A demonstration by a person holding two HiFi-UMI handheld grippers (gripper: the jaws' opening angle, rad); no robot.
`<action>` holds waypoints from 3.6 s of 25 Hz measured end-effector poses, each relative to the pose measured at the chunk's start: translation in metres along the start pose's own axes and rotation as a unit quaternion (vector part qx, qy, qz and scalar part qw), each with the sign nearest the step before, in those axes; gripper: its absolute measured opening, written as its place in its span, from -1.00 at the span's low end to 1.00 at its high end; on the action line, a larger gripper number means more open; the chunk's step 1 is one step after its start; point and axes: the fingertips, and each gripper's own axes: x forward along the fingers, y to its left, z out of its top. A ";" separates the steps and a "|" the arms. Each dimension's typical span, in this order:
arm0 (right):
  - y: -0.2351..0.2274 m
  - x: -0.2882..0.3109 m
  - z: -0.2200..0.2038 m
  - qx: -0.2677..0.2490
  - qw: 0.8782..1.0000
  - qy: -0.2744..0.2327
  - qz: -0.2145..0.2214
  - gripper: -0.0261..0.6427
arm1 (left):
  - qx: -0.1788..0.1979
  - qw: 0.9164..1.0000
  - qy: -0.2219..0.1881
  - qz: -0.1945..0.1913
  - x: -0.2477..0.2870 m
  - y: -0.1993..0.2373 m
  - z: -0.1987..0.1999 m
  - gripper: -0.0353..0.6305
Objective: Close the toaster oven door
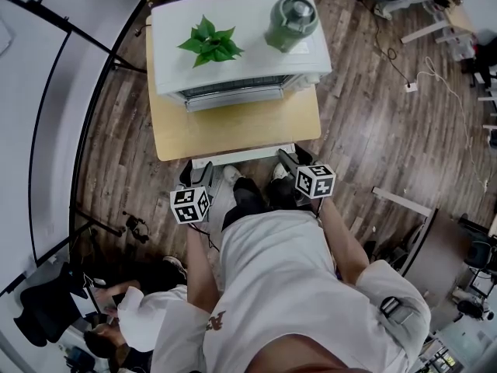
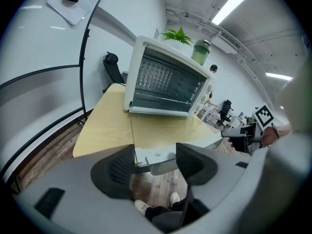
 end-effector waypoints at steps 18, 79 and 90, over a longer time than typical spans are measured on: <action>0.017 -0.024 0.051 0.041 0.997 -0.068 0.022 -0.20 | 0.045 0.997 -0.066 0.008 -0.026 -0.012 0.061 -0.12; 0.058 -0.058 0.150 -0.117 0.979 -0.167 0.017 -0.11 | 0.323 0.946 -0.034 -0.010 -0.015 -0.074 0.104 -0.31; 0.099 -0.056 0.142 -0.278 0.949 -0.146 0.040 -0.10 | 0.316 0.948 -0.035 -0.009 -0.015 -0.073 0.114 -0.30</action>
